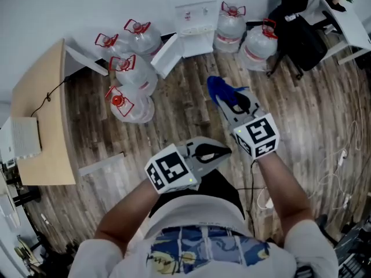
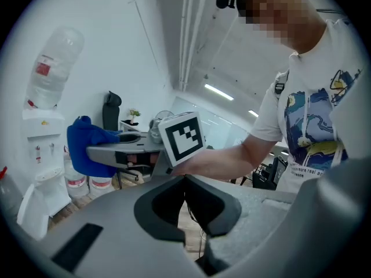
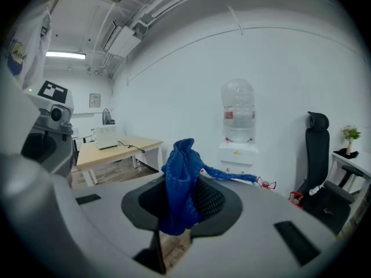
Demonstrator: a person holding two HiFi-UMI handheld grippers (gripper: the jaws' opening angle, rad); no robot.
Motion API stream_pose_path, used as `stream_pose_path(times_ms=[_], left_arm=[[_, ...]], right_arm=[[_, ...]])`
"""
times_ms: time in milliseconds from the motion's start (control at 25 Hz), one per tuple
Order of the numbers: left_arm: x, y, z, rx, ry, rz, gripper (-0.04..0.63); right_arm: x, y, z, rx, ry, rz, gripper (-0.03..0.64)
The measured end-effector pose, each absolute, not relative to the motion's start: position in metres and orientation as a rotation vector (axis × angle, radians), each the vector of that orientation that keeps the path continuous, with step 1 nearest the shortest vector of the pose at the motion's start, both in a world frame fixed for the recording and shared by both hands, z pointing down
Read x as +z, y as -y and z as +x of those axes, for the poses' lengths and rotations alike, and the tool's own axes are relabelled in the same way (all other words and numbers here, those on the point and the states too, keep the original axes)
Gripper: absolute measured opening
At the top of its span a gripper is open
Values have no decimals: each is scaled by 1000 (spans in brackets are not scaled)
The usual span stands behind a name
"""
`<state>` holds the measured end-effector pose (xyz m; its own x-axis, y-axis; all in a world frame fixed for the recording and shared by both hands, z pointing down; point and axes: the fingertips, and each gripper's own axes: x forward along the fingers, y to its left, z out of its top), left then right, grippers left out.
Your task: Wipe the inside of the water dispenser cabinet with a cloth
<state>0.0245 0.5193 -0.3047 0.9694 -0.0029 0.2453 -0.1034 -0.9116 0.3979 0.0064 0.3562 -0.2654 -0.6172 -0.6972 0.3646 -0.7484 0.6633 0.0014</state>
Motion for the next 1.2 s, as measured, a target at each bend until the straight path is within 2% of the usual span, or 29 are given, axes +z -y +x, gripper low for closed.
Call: stream_pose_path(times_ms=[360,760,1000,1200], left_arm=[[-276,-446,80,330,17,2687,3],[-248,-354,76,286,-178,2676,3],[-187,-275,57,311,-255,2659,3],[-112,-212,62,327,-226,2654,3]], right_arm=[[-213,-244,34,242,2507,1127,84],[-163,-116,5,264,2407,1105,84],[-115,-18,-12,248,2356,1114,84],[-36,37,-32,271,2379,1041,84]])
